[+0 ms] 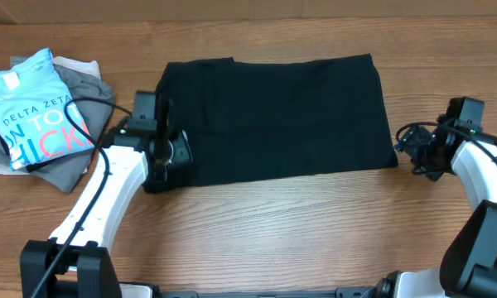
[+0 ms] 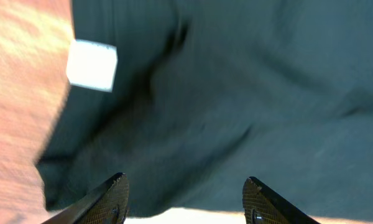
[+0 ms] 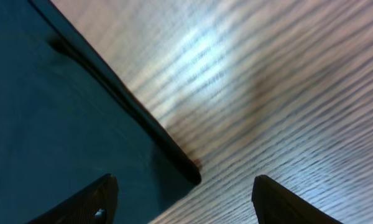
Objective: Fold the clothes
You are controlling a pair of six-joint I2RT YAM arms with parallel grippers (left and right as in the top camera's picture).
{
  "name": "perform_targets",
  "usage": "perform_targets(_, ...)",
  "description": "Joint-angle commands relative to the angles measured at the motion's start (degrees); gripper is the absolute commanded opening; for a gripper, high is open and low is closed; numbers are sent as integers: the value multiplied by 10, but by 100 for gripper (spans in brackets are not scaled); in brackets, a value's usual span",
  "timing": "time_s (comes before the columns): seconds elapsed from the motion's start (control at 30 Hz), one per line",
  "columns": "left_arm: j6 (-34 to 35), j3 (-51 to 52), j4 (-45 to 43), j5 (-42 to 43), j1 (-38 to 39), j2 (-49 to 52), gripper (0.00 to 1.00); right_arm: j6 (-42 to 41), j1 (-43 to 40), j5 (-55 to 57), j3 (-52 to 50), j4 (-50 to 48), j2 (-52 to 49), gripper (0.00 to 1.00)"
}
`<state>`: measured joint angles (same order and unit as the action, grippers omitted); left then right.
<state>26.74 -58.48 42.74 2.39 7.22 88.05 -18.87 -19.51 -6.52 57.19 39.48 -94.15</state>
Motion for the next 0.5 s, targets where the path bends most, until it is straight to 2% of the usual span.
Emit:
perform_targets(0.0, -10, 40, -9, 21, 4, 3, 63, -2, 2, -11, -20, -27, -3, 73)
perform_targets(0.2, -10, 89, -62, 3, 4, 3, 65, -2, 2, -13, -21, -32, -3, 73)
perform_targets(0.47, 8, 105, -62, -101, 2, 4, 63, -2, 2, -22, -21, -20, -3, 73)
